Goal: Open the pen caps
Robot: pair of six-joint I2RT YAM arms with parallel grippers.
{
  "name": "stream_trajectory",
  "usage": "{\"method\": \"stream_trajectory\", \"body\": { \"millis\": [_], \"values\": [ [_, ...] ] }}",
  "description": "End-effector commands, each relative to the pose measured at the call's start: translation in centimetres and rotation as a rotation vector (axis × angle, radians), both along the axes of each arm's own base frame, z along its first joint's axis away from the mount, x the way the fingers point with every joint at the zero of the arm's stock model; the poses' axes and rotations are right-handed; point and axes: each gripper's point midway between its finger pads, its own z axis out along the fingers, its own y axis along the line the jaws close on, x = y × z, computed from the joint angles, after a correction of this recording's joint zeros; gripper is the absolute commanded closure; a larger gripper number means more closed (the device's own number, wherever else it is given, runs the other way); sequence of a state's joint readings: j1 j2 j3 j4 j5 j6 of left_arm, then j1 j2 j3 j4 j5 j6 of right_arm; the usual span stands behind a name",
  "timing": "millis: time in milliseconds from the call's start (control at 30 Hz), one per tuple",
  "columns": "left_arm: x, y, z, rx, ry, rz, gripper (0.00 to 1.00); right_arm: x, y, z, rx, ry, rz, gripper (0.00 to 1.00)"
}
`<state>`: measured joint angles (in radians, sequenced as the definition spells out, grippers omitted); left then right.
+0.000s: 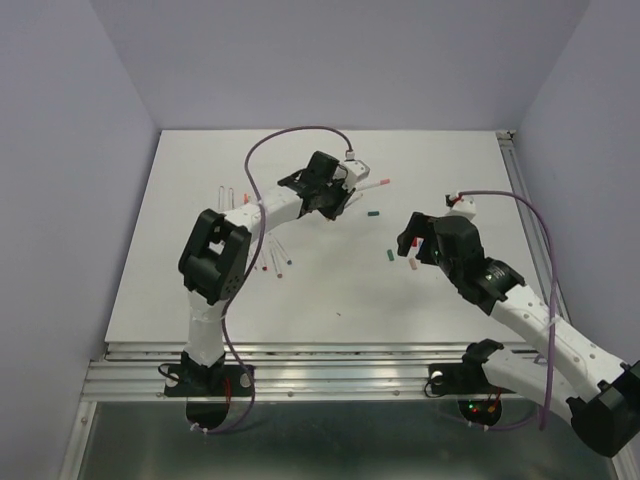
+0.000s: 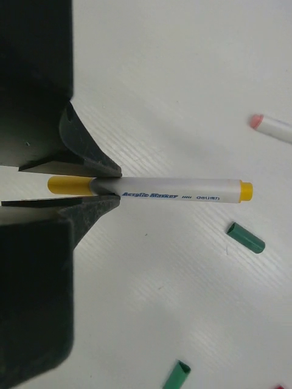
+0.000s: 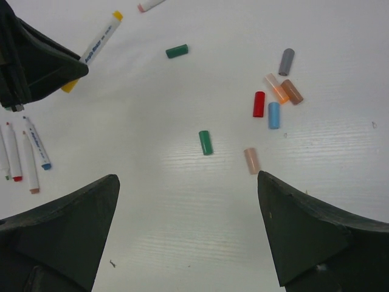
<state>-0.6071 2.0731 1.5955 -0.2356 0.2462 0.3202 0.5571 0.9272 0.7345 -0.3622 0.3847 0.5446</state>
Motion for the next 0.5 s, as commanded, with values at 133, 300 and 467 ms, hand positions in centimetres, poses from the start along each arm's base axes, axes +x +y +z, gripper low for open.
{"method": "stream_trajectory", "body": {
  "millis": [133,300,467],
  "values": [
    [-1.1,1.8,13.9,-0.576,-0.141,0.465,1.0,-1.0,3.7,3.8,0.161,-0.15,0.222,0.0],
    [-4.9,3.7,17.6,-0.977,-0.048,0.637,1.0,-3.5,8.8,4.8,0.314,-0.189,0.521,0.0],
    [-8.1,6.8,19.1,-1.159,-0.08,0.863,1.0,-5.0,13.1,8.2,0.492,-0.27,0.768,0.0]
  ]
}}
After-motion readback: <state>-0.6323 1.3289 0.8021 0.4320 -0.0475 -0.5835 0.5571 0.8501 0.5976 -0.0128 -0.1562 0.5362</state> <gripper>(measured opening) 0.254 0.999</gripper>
